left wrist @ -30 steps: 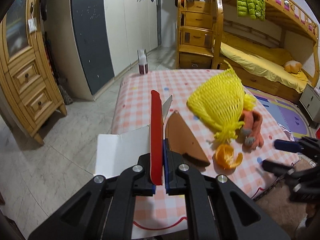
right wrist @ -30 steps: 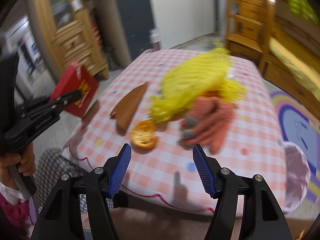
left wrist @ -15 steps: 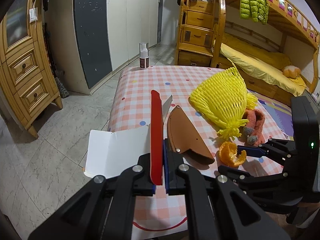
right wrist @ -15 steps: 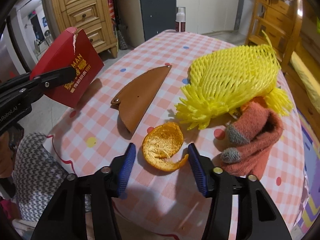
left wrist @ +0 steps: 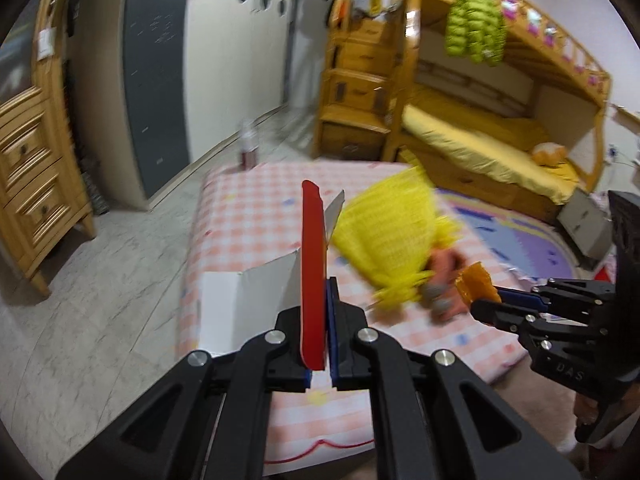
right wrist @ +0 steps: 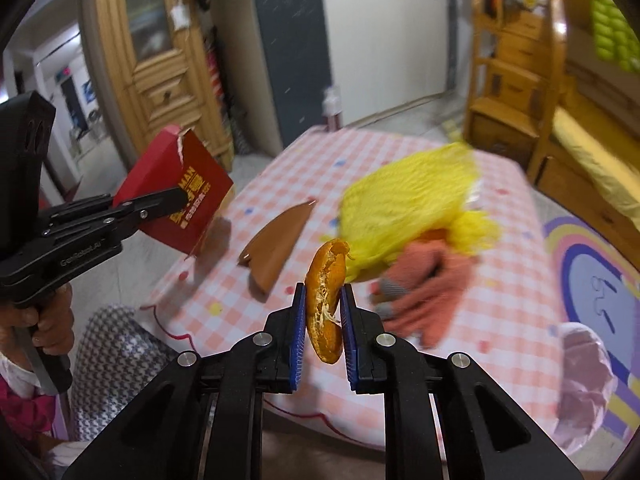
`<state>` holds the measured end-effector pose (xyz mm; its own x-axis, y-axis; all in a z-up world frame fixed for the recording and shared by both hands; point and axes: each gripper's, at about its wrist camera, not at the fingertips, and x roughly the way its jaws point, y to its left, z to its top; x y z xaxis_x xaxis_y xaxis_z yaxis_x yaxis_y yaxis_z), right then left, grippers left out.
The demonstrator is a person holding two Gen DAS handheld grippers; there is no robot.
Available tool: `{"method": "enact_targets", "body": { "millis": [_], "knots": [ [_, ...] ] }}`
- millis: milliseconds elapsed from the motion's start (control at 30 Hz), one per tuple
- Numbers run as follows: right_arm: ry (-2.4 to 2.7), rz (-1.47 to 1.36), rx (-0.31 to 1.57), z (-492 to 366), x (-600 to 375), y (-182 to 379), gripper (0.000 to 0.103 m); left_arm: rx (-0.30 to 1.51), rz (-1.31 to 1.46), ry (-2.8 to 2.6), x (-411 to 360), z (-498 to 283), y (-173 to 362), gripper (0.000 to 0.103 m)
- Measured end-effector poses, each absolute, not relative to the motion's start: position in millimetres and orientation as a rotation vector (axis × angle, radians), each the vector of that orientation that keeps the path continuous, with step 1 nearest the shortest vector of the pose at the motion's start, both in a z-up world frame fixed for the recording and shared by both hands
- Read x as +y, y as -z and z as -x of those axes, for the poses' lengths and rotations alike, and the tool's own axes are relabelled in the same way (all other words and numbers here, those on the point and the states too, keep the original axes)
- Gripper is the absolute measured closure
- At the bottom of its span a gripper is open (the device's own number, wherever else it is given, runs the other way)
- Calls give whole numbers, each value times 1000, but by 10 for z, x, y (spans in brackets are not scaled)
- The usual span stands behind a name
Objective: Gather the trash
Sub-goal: 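Carry the paper card and orange peel over the wastebasket and open both grippers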
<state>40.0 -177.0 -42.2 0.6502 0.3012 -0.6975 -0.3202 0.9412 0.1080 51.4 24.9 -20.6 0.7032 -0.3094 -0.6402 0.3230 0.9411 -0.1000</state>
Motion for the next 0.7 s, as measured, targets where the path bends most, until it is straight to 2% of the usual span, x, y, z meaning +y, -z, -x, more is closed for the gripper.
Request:
{"method": "enact_targets", "body": {
  "millis": [267, 533, 700],
  "knots": [
    [-163, -3, 718, -104, -2458, 252, 86, 655, -111, 531, -533, -349, -63, 100],
    [32, -114, 664, 221, -3369, 117, 86, 512, -205, 785, -1459, -69, -501, 100],
    [149, -150, 658, 363, -3789, 169, 86, 491, -221, 942, -2044, 24, -485, 99]
  ]
}}
